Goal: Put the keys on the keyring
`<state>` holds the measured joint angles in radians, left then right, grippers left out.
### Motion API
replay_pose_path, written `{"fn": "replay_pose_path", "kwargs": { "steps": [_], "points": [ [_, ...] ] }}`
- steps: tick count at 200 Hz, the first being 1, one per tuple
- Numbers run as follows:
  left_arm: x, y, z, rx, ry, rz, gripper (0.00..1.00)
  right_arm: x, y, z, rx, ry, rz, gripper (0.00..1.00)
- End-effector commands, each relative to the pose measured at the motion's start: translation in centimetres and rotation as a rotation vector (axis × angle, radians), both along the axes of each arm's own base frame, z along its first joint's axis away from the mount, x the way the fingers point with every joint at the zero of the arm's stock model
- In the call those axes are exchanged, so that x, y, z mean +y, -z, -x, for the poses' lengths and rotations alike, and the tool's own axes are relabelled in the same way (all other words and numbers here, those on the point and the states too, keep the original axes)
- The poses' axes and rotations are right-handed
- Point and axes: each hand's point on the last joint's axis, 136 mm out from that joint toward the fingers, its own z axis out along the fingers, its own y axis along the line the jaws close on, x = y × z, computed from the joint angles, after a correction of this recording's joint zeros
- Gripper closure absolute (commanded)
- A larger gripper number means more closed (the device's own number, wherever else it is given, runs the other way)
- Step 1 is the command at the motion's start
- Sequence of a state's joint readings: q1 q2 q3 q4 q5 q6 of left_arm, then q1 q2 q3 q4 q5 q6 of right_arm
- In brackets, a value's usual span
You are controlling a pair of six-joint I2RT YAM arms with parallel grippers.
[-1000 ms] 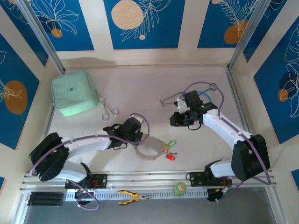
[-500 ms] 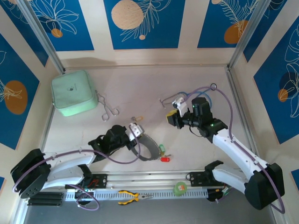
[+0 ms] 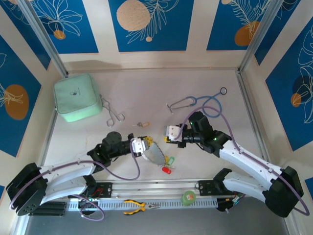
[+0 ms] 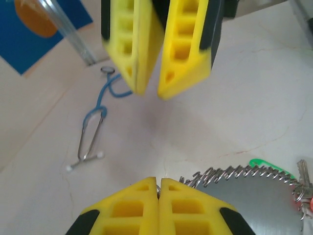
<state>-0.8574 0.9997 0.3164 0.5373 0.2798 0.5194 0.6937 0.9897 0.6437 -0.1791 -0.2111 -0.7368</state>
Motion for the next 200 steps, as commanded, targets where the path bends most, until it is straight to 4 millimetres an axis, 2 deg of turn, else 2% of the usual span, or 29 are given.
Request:
{"fn": "replay_pose_path", "kwargs": {
  "steps": [1, 39, 102, 151, 183, 200],
  "points": [
    [-0.5, -2.6, 1.3, -0.151, 0.109, 0.048, 1.0, 0.1, 1.2, 0.9, -0.053, -0.062, 0.051, 0.78],
    [-0.5, -3.4, 1.5, -0.214, 0.125, 0.053, 1.0, 0.3, 2.6, 2.5, -0.08, -0.104, 0.098, 0.78],
    [-1.0, -3.8, 1.5, -0.222, 0.139, 0.072, 1.0, 1.5, 4.1, 3.4, -0.097, -0.113, 0.115, 0.76],
    [-1.0, -3.9, 1.6, -0.22, 0.147, 0.075, 1.0, 2.3, 3.7, 2.7, -0.147, -0.09, 0.08, 0.79],
    [-1.1, -3.8, 1.7, -0.213, 0.153, 0.076, 1.0, 2.7, 3.8, 3.0, -0.14, -0.109, 0.075, 0.8],
    [-1.1, -3.8, 1.6, -0.212, 0.152, 0.081, 1.0, 3.0, 3.8, 3.3, -0.128, -0.122, 0.064, 0.77]
  ]
}}
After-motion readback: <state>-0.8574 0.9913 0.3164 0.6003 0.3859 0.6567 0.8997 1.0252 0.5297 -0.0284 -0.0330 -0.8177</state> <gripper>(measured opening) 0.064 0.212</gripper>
